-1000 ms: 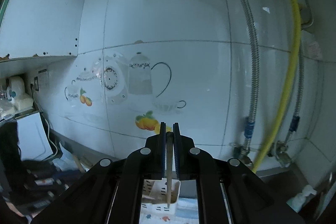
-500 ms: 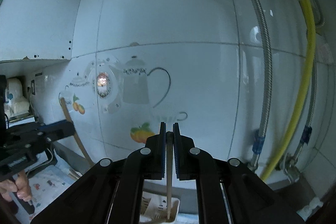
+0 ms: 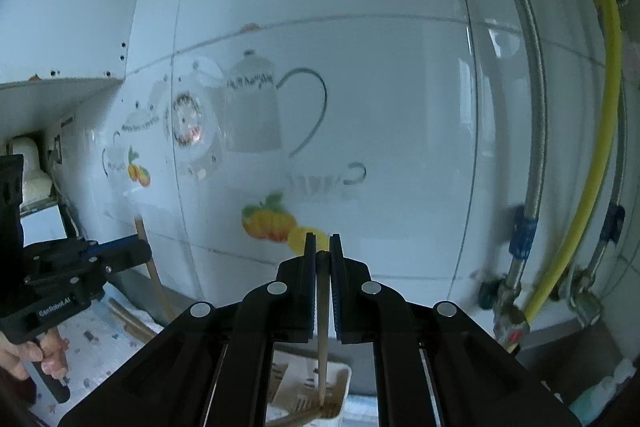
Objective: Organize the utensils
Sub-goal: 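Drop the chopstick into the white holder by opening the left tool, then return the left tool to the cloth and close on a wooden chopstick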
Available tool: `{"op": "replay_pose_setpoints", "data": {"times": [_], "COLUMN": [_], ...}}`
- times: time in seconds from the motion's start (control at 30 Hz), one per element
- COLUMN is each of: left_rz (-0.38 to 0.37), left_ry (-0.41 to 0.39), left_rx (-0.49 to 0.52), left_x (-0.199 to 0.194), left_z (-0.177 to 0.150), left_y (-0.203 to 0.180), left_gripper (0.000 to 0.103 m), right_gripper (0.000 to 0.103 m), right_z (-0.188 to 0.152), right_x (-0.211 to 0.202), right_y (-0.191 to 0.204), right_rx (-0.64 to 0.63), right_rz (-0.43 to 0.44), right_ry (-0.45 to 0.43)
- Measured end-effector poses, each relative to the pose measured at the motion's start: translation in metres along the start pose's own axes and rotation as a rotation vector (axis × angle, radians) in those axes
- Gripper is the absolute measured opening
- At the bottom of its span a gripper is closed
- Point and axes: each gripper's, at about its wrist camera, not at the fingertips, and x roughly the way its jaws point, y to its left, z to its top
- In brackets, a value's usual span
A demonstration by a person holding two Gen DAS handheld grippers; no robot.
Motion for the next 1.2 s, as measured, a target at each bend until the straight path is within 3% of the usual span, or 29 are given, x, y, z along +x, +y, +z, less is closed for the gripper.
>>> {"op": "replay_pose_setpoints", "data": {"times": [0.1, 0.13, 0.2, 0.33, 0.43, 0.67, 0.7, 0.77, 0.93, 1.2], "left_rz": [-0.001, -0.003, -0.006, -0.012, -0.009, -0.017, -0.015, -0.014, -0.029, -0.05], "left_ry": [0.005, 0.007, 0.008, -0.002, -0.008, 0.004, 0.009, 0.01, 0.048, 0.163], "left_rx": [-0.002, -0.004, -0.018, -0.031, -0.031, -0.016, -0.011, -0.007, 0.003, -0.035], "left_x": [-0.001, -0.001, -0.005, -0.016, -0.033, -0.085, -0.091, -0.11, -0.149, -0.172], "left_z": [-0.003, -0.003, -0.003, 0.001, 0.002, -0.008, -0.01, -0.018, -0.044, -0.112], "left_y": [0.002, 0.004, 0.005, 0.003, -0.001, -0.015, -0.018, -0.022, -0.035, -0.042], "left_gripper": [0.009, 0.009, 0.02, 0.021, 0.027, 0.028, 0.037, 0.044, 0.044, 0.046], "right_gripper": [0.008, 0.016, 0.021, 0.026, 0.027, 0.033, 0.034, 0.035, 0.036, 0.036], "right_z": [-0.005, -0.006, -0.005, -0.002, 0.001, -0.002, -0.004, -0.008, -0.024, -0.089], "right_x": [-0.001, -0.004, -0.011, -0.033, -0.057, -0.132, -0.143, -0.167, -0.217, -0.247], "right_y": [-0.003, -0.004, -0.005, -0.008, -0.007, 0.005, 0.008, 0.016, 0.032, 0.056], "right_rx": [0.005, 0.008, 0.013, 0.023, 0.017, 0.032, 0.029, 0.014, 0.007, 0.011], "right_rz": [0.004, 0.007, 0.006, 0.031, 0.047, 0.118, 0.134, 0.143, 0.175, 0.152], "right_ry": [0.016, 0.017, 0.01, 0.006, 0.002, 0.009, 0.013, 0.016, 0.049, 0.152]}}
